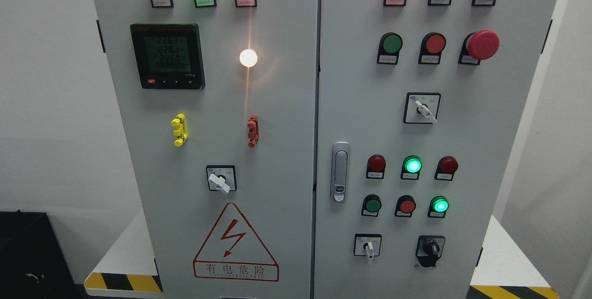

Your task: Flip black knob to close circuit

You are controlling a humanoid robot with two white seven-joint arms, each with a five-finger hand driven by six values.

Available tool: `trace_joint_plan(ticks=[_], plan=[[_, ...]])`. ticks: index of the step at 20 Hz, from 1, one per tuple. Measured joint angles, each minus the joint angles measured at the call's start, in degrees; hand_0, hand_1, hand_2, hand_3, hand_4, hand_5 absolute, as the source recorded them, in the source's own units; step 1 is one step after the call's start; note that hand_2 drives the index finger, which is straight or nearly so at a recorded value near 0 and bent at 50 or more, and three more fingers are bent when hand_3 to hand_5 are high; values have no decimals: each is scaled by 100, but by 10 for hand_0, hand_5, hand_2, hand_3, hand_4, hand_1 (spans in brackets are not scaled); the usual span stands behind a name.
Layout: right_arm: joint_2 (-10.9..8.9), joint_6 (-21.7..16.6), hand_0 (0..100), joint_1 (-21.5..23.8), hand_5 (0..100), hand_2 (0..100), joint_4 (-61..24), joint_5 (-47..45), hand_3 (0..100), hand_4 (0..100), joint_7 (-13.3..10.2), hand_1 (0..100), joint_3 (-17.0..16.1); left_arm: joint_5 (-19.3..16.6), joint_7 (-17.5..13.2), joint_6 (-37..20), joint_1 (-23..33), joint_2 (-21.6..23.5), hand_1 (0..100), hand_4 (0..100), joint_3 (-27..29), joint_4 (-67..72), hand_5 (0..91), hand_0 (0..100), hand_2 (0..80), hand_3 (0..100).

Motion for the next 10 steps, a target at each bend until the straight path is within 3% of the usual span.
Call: trace_joint_plan(ticks=[6, 9, 10], plan=[[-22, 0, 0, 234, 0, 0, -1114, 868, 107, 42, -5, 111, 1, 0, 0, 0, 0, 0, 556, 0, 0, 0, 0, 120, 0, 0], [-50, 0, 0, 298, 0, 104, -1730, 1376, 222, 183, -122, 115, -40, 0, 0, 0, 0, 0, 556, 0, 0, 0, 0, 120, 0, 0], [-61, 0, 0, 324, 10, 177, -1943, 1544, 304, 274, -153, 116, -57, 0, 0, 0, 0, 0, 556, 0, 0, 0, 0, 120, 0, 0]])
